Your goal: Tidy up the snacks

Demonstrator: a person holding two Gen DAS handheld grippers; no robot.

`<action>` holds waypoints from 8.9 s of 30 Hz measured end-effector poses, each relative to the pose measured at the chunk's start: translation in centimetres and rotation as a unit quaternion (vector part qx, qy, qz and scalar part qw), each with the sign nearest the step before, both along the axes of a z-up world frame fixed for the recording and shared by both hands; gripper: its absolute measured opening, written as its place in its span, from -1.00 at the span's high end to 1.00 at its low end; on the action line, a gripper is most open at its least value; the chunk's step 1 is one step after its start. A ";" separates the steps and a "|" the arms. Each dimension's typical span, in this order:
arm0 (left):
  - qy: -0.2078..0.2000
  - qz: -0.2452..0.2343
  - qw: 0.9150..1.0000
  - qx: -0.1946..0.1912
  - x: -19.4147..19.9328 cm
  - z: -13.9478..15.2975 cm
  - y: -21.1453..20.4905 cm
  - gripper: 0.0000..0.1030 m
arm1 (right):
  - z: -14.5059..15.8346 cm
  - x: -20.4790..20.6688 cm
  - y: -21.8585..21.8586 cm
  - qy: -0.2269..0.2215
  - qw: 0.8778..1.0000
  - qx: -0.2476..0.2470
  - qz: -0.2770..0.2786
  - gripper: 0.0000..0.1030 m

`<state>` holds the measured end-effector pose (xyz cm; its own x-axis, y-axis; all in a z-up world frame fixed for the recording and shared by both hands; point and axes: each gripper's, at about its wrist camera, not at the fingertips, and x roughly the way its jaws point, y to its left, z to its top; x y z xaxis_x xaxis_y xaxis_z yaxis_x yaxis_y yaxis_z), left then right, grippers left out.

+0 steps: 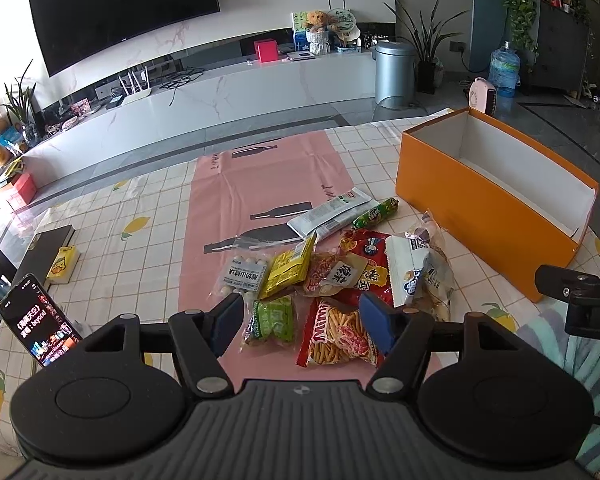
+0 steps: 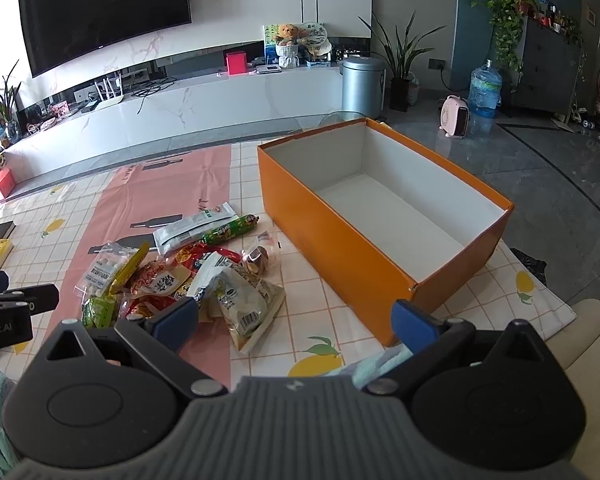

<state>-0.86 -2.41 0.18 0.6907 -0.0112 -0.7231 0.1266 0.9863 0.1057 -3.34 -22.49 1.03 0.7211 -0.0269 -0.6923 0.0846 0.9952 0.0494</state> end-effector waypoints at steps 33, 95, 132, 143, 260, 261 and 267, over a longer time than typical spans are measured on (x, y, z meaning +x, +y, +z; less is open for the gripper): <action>0.009 -0.001 1.000 -0.005 0.1 -0.1 0.7 -0.52 | 0.0 0.2 1.0 -0.003 1.000 -0.007 0.008 -0.93; 0.260 -0.065 0.959 -0.089 11.7 -13.8 -0.5 -0.56 | -12.0 15.6 3.3 0.165 0.980 0.072 0.083 -0.10; 0.107 -0.082 0.986 -0.096 9.3 3.2 -4.4 -0.14 | 2.6 10.1 -5.9 0.042 0.984 0.081 0.154 -0.02; 0.065 -0.161 0.977 -0.127 12.8 8.7 -14.1 -0.14 | 8.7 11.2 -13.6 0.040 0.990 -0.022 0.134 -0.02; 0.164 0.034 0.985 -0.043 11.2 -8.7 6.1 -0.59 | -8.7 11.1 6.3 0.103 0.989 0.069 0.087 -0.46; 0.169 0.037 0.984 -0.045 11.5 -8.9 6.2 -0.59 | -8.9 11.4 6.5 0.106 0.988 0.066 0.088 -0.48; 0.191 0.042 0.979 -0.049 12.7 -10.5 6.5 -0.59 | -10.3 13.1 7.8 0.125 0.986 0.050 0.098 -0.51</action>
<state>11.80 4.12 -10.33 0.3719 -0.0484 -0.9270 0.0558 0.9980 -0.0297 9.79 -14.70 -9.25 0.5113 0.1740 -0.8416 -0.0877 0.9847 0.1504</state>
